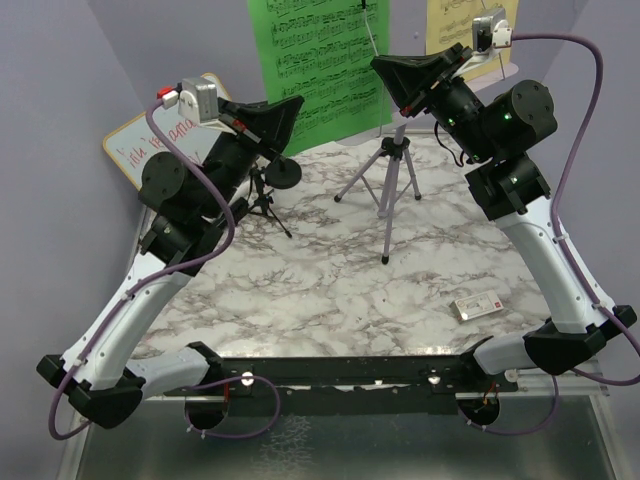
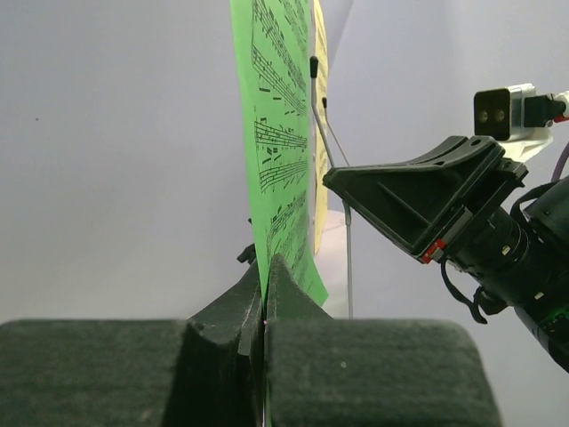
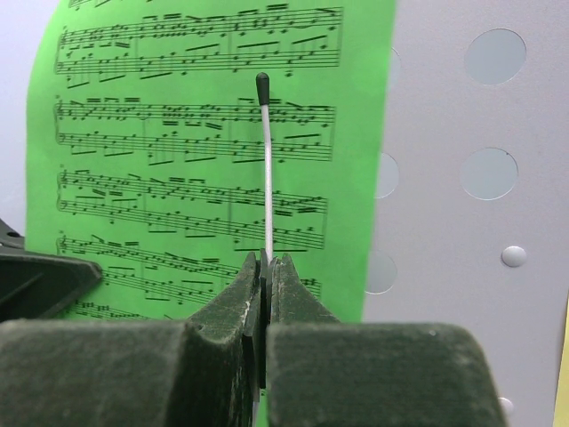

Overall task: Pack up the instrument practice props
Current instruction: Pick up the sheet music from the music stand.

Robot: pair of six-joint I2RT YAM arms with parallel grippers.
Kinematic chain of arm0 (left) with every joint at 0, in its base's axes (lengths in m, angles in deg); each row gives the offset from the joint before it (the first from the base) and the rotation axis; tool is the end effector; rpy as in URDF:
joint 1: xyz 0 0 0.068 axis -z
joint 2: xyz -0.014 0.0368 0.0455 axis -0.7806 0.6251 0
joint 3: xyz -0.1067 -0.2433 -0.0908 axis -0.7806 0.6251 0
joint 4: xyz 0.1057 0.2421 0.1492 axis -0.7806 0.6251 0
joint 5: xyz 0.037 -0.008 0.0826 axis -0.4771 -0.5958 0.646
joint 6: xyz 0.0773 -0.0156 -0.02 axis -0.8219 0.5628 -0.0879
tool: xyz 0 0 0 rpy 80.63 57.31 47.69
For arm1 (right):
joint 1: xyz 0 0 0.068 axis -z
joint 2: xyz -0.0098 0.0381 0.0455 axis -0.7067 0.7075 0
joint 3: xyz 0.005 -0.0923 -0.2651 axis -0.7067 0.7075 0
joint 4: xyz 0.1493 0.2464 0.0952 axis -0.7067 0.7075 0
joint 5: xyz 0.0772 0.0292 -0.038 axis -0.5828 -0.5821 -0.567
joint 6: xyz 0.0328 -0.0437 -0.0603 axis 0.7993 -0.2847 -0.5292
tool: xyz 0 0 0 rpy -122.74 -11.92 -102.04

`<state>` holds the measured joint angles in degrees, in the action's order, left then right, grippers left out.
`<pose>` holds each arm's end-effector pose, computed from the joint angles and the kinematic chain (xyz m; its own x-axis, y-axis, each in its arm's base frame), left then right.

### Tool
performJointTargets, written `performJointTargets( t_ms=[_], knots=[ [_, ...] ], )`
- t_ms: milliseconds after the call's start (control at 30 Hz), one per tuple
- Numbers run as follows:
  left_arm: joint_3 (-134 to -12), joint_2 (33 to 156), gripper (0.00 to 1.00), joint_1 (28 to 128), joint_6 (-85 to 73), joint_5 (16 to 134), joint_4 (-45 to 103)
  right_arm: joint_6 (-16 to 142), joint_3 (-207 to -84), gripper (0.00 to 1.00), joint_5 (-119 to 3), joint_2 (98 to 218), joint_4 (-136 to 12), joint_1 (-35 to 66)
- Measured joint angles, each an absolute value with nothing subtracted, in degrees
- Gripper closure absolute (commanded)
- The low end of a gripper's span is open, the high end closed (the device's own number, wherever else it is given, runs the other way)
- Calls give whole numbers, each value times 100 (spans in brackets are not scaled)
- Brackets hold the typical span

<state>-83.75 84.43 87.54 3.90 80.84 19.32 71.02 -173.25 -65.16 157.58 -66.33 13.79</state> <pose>0.2296 -0.1721 0.5779 0.1495 -0.5559 -0.8177 0.7240 0.6247 -0.2923 0.2871 0.1952 0.6128 0.1883 0.4059 -0.8943 -0.7747 0.6211 0.1188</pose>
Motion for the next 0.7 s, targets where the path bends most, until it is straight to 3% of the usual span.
performJointTargets(
  t_ms=[567,700],
  knots=[
    [-7315,6935,100,8754,93,9688,2701,7098,-17325,99,-6466,15773,-6635,1379],
    [-7219,6653,100,8754,67,9994,2909,7098,-17325,87,-6464,15780,-6642,1379]
  ],
)
